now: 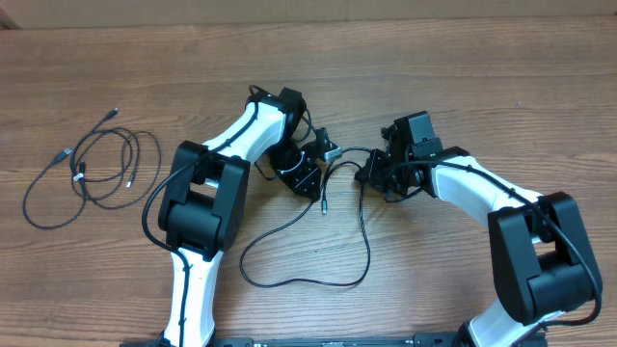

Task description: Untangle cables

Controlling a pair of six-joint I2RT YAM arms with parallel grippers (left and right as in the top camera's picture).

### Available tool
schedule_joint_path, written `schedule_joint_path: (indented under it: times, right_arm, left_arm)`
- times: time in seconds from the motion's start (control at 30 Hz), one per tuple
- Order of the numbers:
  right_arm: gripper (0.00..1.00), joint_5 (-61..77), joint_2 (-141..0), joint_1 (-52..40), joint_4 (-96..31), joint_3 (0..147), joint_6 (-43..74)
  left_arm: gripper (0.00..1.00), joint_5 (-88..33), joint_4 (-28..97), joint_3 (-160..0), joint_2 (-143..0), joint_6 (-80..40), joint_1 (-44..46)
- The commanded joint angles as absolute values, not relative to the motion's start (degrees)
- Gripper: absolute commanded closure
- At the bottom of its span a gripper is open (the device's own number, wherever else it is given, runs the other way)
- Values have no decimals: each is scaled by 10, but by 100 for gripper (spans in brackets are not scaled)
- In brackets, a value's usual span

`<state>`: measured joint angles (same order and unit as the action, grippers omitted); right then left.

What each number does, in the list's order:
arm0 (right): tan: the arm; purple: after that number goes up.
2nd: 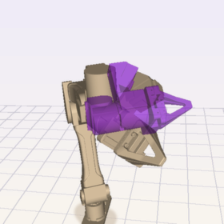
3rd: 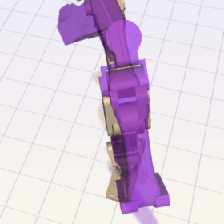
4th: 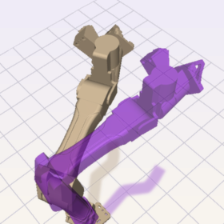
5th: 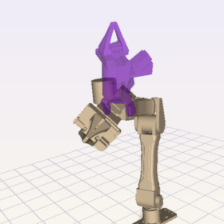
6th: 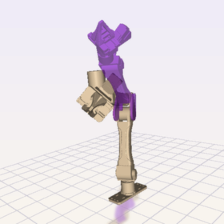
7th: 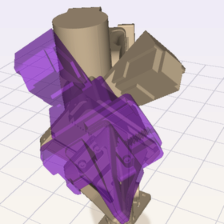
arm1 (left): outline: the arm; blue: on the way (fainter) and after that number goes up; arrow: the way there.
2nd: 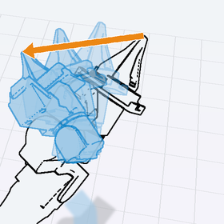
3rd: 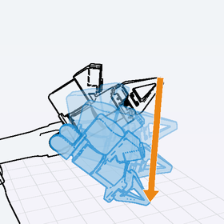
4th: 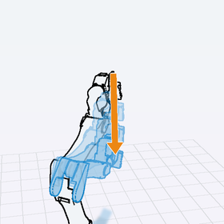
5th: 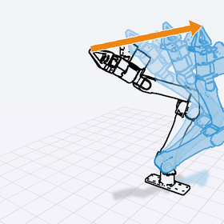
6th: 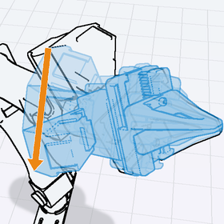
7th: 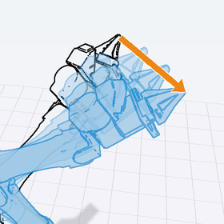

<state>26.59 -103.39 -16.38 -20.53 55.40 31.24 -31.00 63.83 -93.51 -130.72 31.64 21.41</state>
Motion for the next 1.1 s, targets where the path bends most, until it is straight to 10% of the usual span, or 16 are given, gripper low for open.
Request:
schedule_joint_path:
  times: [0.0, 0.3, 0.5, 0.77, 0.87, 1.07]
  right_arm:
    - [96, 271, -1022, -165, -203, 554, 315]
    - [91, 319, -1022, -163, -212, 557, 270]
    - [65, 402, -1020, -141, -225, 571, 252]
    - [30, 413, -1019, -75, -259, 574, 252]
    - [2, 412, -1019, -49, -270, 574, 252]
    - [0, 383, -1019, 5, -296, 574, 253]
  left_arm:
    - [80, -159, 605, -921, -1356, 316, 206]
    - [67, -160, 623, -938, -1356, 311, 206]
    - [32, -195, 647, -966, -1349, 295, 206]
    - [32, -195, 640, -966, -1349, 279, 211]
    - [32, -183, 633, -966, -1349, 255, 216]
    - [33, -125, 620, -966, -1349, 213, 243]
